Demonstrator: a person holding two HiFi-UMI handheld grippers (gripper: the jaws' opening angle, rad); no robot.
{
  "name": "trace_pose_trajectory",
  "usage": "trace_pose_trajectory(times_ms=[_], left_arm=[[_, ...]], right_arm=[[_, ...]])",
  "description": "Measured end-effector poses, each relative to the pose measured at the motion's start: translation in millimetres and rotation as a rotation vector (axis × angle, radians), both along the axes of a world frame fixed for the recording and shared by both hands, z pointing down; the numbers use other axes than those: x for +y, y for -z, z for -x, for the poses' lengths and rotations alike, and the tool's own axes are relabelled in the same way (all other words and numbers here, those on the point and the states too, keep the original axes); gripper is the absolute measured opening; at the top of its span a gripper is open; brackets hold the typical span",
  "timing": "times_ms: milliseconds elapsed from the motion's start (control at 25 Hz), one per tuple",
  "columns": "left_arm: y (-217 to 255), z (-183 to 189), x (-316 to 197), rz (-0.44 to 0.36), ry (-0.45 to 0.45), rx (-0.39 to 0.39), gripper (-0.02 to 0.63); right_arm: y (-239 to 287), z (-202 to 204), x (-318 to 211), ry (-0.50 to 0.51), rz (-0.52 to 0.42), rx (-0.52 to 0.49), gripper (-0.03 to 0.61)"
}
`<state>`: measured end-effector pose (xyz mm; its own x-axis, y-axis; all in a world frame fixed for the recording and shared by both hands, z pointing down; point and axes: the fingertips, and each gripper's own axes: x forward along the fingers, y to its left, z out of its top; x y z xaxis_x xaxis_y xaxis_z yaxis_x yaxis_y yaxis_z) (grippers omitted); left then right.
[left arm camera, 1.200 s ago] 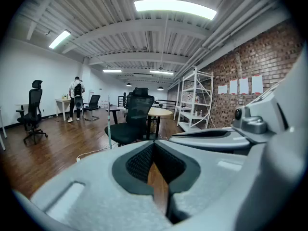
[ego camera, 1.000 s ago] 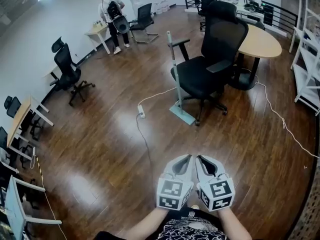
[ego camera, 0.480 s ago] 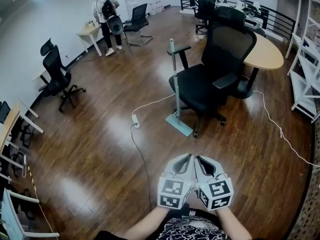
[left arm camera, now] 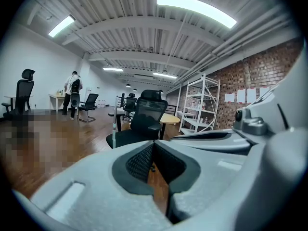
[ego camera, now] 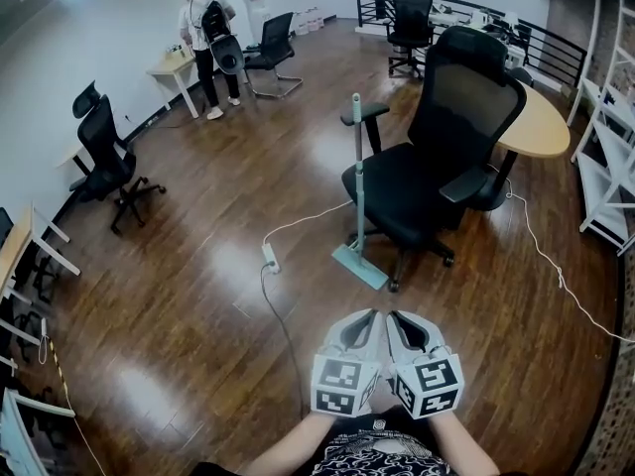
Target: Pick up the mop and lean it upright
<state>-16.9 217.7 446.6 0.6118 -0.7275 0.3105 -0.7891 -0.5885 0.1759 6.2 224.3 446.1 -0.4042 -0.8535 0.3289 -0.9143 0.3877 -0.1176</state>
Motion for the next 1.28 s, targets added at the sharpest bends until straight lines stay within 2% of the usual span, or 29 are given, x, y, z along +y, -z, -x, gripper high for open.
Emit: trace_pose_trajectory(times_ms=[440,920,1280], left_arm=[[-11,14,-65,0.006,0.032,-0.018,0.003],[2,-3,-207,-0.042,0.115,-0.057,0.003],[-9,-22,-282,-0.01,0.145,-0.098,0.003]], right_arm=[[0,11,-70,0.018,-0.03,-0.024,0.011],[7,-6,-214,0.096,-0.068,-0.059,0.011],[-1,-28,-292,0.122,-0.04,-0.075,0.023]])
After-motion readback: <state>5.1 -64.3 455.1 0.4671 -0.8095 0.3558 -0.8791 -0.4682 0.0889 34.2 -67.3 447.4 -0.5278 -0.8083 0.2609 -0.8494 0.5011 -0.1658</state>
